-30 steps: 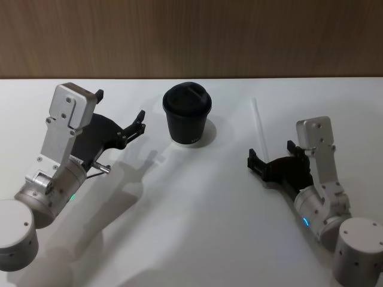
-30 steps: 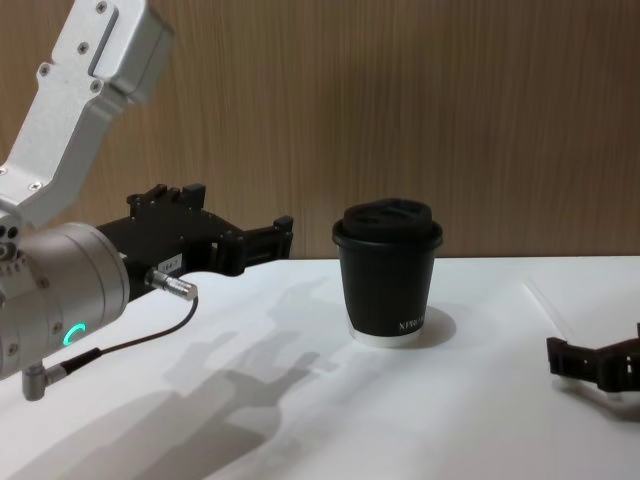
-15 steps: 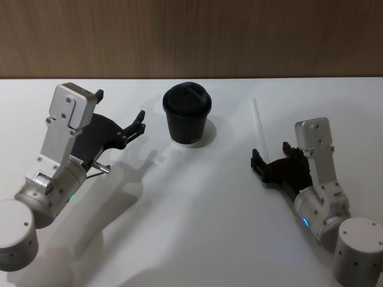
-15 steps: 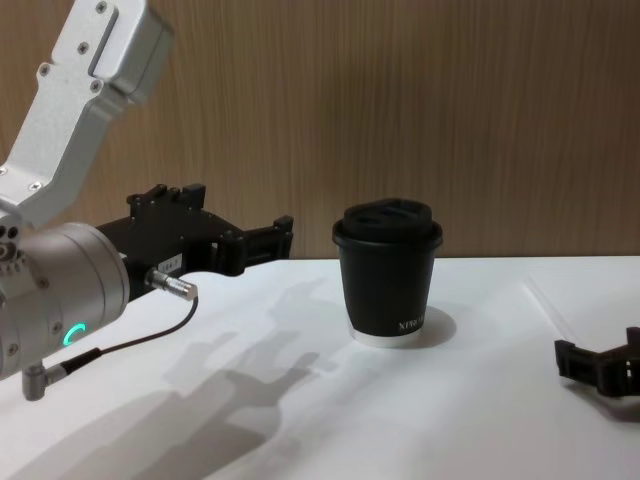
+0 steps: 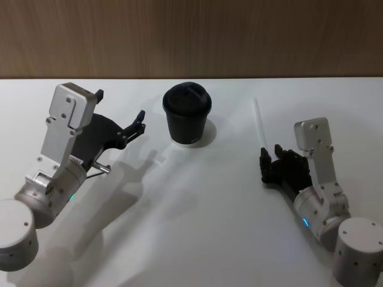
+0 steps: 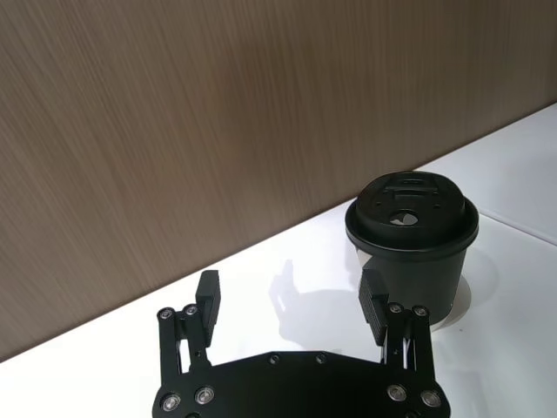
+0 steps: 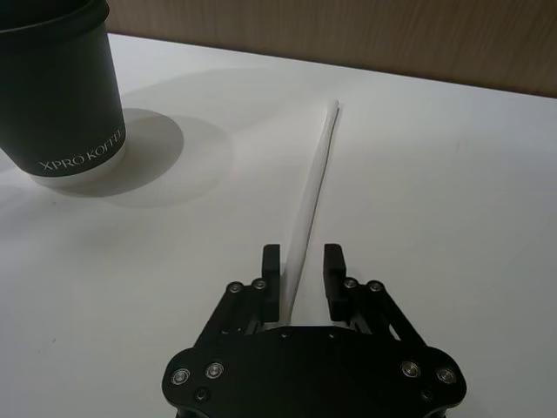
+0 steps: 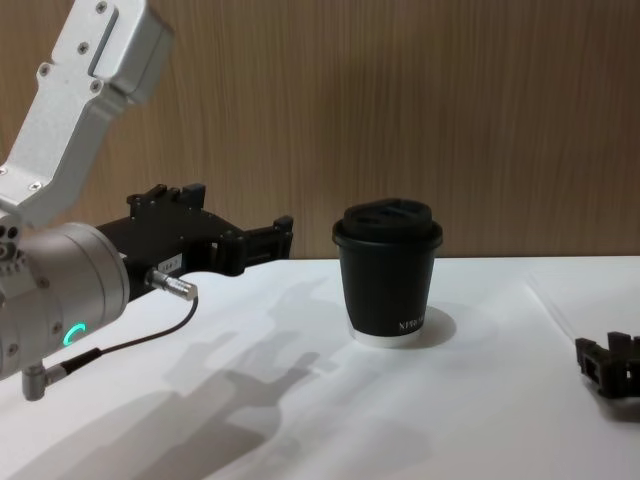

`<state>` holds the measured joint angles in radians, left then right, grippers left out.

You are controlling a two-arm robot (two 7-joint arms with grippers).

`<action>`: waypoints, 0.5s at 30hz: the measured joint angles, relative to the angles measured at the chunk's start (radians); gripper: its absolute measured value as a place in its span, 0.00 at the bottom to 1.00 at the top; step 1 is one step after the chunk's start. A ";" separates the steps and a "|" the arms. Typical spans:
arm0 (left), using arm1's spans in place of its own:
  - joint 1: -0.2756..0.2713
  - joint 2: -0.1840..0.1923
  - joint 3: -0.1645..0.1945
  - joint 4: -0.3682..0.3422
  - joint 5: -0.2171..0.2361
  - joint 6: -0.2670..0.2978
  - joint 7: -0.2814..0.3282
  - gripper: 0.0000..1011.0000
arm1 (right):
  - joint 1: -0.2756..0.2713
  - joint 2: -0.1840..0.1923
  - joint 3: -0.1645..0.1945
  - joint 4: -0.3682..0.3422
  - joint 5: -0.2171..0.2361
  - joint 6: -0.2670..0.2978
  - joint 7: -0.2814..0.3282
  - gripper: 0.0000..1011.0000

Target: Pick up the straw with one hand, pass it to the other hand, and insert it into the cup.

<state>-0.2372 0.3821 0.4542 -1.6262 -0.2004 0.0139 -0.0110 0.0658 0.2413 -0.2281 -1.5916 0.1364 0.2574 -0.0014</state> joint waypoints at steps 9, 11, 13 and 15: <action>0.000 0.000 0.000 0.000 0.000 0.000 0.000 0.99 | 0.000 0.000 0.000 0.001 -0.001 0.000 0.001 0.05; 0.000 0.000 0.000 0.000 0.000 0.000 0.000 0.99 | 0.000 0.000 0.000 0.001 -0.001 0.000 0.001 0.04; 0.000 0.000 0.000 0.000 0.000 0.000 0.000 0.99 | 0.000 0.000 0.000 0.001 -0.001 0.000 0.001 0.02; 0.000 0.000 0.000 0.000 0.000 0.000 0.000 0.99 | 0.000 0.000 0.000 0.001 -0.001 0.000 0.001 0.02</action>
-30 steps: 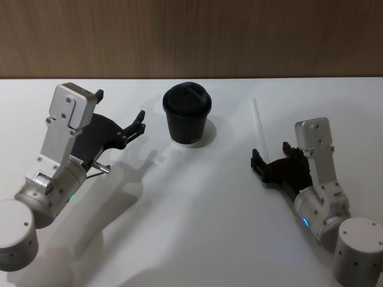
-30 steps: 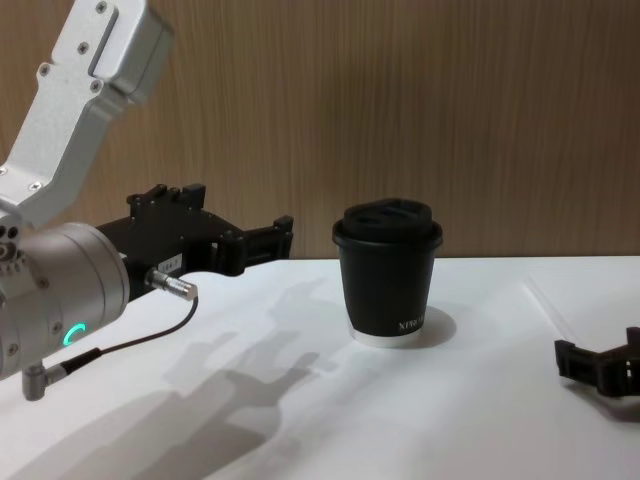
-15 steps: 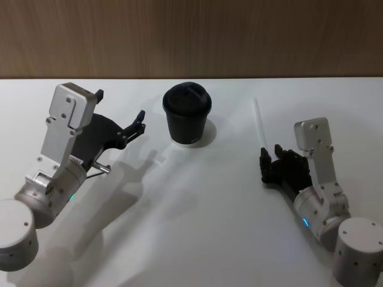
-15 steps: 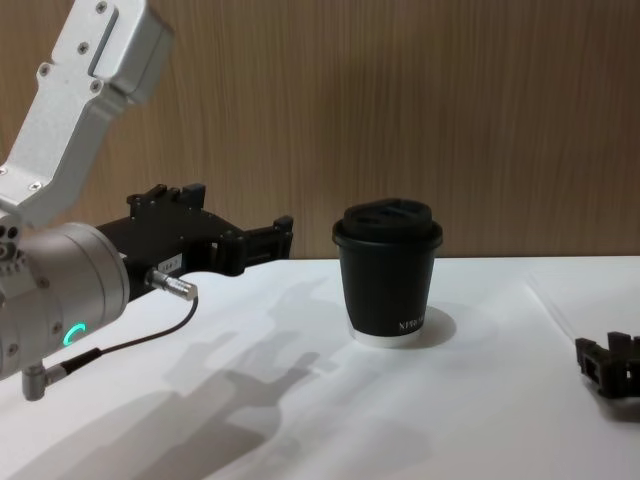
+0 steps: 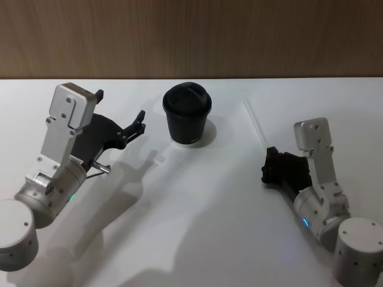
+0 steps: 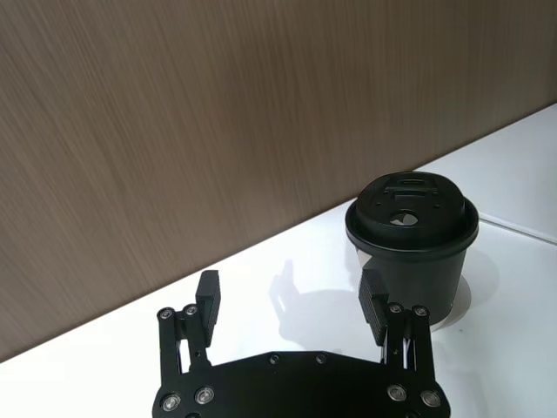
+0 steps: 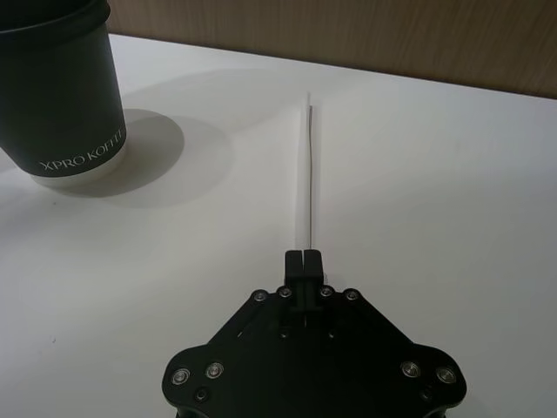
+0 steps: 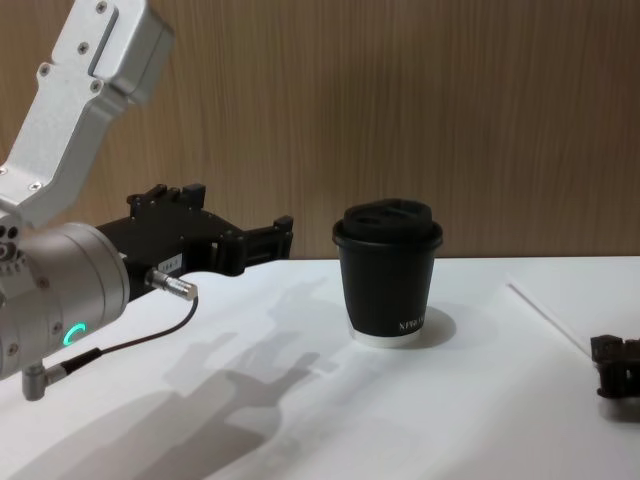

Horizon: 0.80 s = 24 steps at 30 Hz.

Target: Pick up the straw with one hand, pass it to the other hand, and insert it into the cup.

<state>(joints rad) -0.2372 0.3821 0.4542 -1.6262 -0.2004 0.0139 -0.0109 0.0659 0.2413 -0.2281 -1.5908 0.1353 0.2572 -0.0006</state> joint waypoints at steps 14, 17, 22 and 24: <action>0.000 0.000 0.000 0.000 0.000 0.000 0.000 0.99 | 0.002 -0.001 0.003 0.012 -0.026 -0.066 -0.007 0.00; 0.000 0.000 0.000 0.000 0.000 0.000 0.000 0.99 | 0.002 0.001 0.003 0.013 -0.035 -0.089 -0.010 0.00; 0.000 0.000 0.000 0.000 0.000 0.000 0.000 0.99 | 0.002 0.011 0.000 0.015 -0.063 -0.150 -0.016 0.00; 0.000 0.000 0.000 0.000 0.000 0.000 0.000 0.99 | 0.002 0.015 -0.001 0.015 -0.077 -0.180 -0.019 0.00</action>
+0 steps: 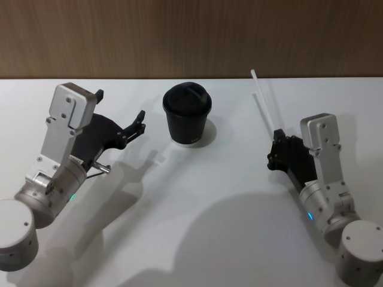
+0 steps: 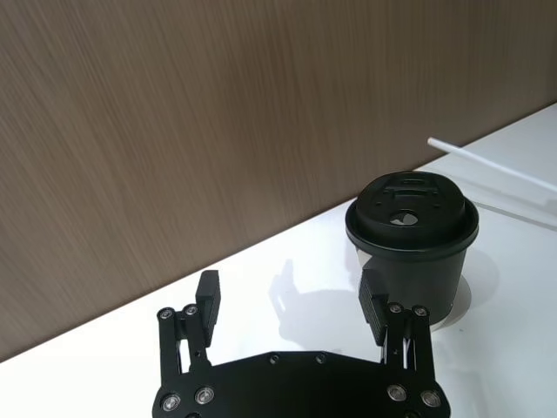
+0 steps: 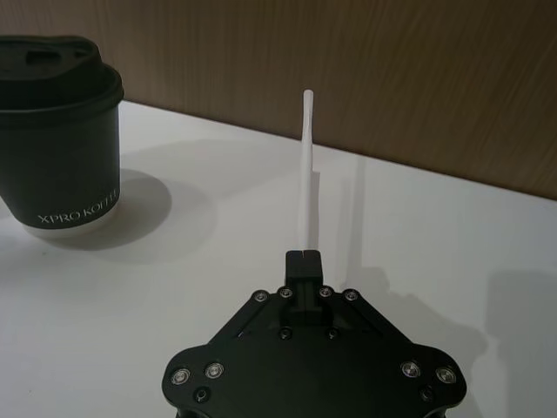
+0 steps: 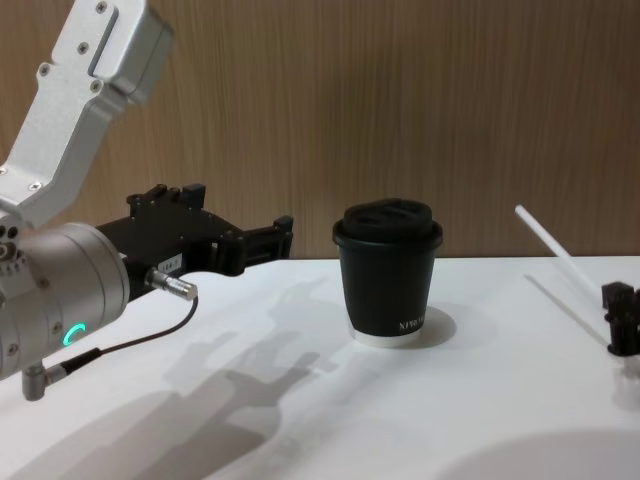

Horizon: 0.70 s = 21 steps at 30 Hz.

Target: Pick up the straw with one hand, pass it to the other hand, and insert it into the cup.

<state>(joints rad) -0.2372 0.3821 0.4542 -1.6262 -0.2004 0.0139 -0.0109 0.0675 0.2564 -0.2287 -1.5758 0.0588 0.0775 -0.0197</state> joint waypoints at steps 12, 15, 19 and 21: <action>0.000 0.000 0.000 0.000 0.000 0.000 0.000 0.99 | -0.012 0.031 -0.002 -0.022 -0.065 -0.153 -0.007 0.00; 0.000 0.000 0.000 0.000 0.000 0.000 0.000 0.99 | -0.018 0.044 -0.002 -0.032 -0.076 -0.203 -0.002 0.00; 0.000 0.000 0.000 0.000 0.000 0.000 0.000 0.99 | -0.027 0.060 -0.002 -0.047 -0.082 -0.263 0.015 0.00; 0.000 0.000 0.000 0.000 0.000 0.000 0.000 0.99 | -0.034 0.075 -0.002 -0.060 -0.082 -0.306 0.032 0.00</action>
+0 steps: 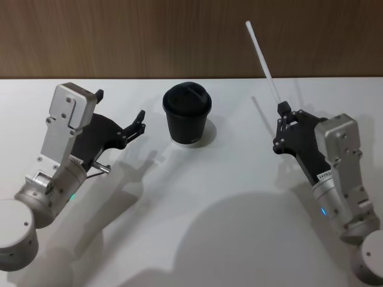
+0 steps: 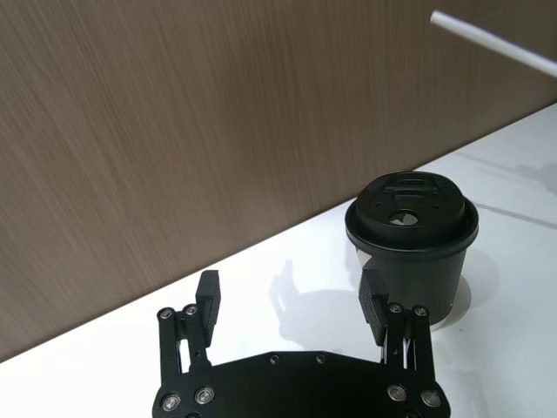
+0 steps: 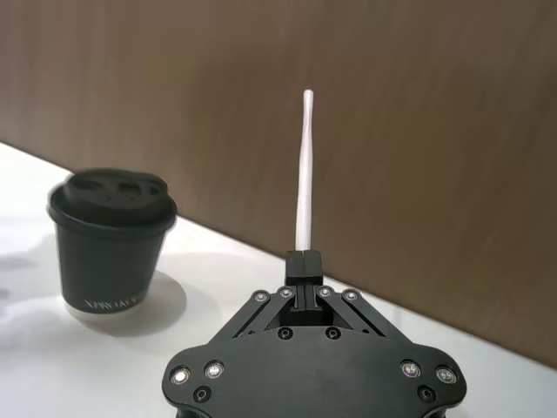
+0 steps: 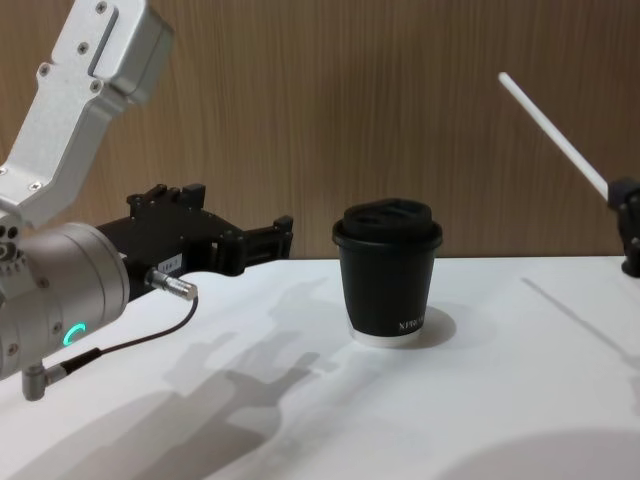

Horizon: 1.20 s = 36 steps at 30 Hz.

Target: Pick up the straw with one hand, pass it to the other hand, and insert it into the cup.

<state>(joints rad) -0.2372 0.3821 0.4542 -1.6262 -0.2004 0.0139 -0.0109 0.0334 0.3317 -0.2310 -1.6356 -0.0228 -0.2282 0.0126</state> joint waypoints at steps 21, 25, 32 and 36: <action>0.000 0.000 0.000 0.000 0.000 0.000 0.000 0.99 | -0.025 0.122 -0.010 -0.054 0.137 -0.243 0.222 0.00; 0.000 0.000 0.000 0.000 0.000 0.000 0.000 0.99 | -0.022 0.147 -0.016 -0.057 0.179 -0.278 0.276 0.00; -0.001 0.000 -0.001 -0.002 -0.003 0.000 -0.010 0.99 | -0.017 0.186 -0.026 -0.065 0.248 -0.328 0.364 0.00; -0.005 0.005 -0.003 -0.008 -0.019 -0.001 -0.040 0.99 | -0.016 0.200 -0.029 -0.069 0.273 -0.347 0.397 0.00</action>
<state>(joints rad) -0.2425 0.3869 0.4514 -1.6346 -0.2194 0.0129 -0.0509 0.0176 0.5319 -0.2602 -1.7045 0.2505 -0.5752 0.4094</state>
